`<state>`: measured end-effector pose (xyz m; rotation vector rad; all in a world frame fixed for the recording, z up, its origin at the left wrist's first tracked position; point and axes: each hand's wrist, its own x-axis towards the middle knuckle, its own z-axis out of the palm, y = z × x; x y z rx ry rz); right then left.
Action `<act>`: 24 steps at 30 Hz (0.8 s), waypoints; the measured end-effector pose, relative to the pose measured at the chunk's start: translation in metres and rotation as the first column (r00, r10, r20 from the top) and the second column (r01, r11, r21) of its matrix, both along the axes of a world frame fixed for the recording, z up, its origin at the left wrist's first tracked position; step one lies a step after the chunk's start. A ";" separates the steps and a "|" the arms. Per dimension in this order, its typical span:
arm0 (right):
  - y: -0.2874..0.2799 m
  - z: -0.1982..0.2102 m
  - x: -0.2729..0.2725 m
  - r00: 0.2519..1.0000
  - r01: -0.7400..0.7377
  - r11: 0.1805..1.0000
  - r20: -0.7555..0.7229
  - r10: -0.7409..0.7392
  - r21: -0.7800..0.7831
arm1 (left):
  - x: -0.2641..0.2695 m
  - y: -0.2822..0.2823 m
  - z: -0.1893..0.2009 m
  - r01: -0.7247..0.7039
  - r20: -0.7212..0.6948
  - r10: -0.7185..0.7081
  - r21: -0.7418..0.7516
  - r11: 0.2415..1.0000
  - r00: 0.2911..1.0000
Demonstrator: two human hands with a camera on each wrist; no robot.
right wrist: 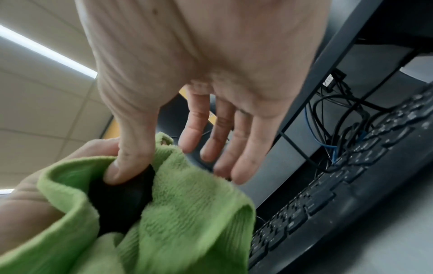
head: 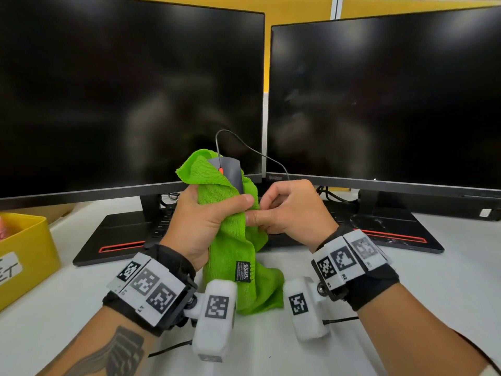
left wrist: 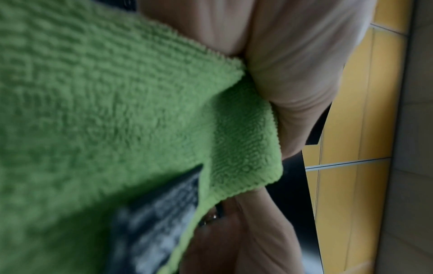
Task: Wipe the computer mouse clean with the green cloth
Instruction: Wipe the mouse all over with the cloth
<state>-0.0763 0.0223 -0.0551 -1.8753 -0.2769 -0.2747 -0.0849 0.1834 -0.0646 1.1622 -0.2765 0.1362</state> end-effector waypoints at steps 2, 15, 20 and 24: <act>-0.001 0.000 0.001 0.998 -0.057 0.998 0.014 0.057 0.001 | -0.001 0.000 0.002 -0.004 -0.009 0.004 -0.006 1.000 1.000; -0.015 0.014 -0.003 0.992 -0.108 0.897 -0.019 0.129 0.428 | 0.006 0.001 -0.004 0.064 -0.055 -0.065 -0.023 0.998 0.996; -0.008 0.009 -0.001 0.985 -0.131 0.856 -0.029 0.167 0.501 | 0.003 -0.001 -0.007 0.144 -0.050 -0.140 0.066 0.987 0.989; -0.006 0.004 0.003 0.992 -0.119 0.854 0.018 0.127 0.506 | 0.004 0.001 -0.008 0.152 -0.027 -0.150 0.112 0.982 0.988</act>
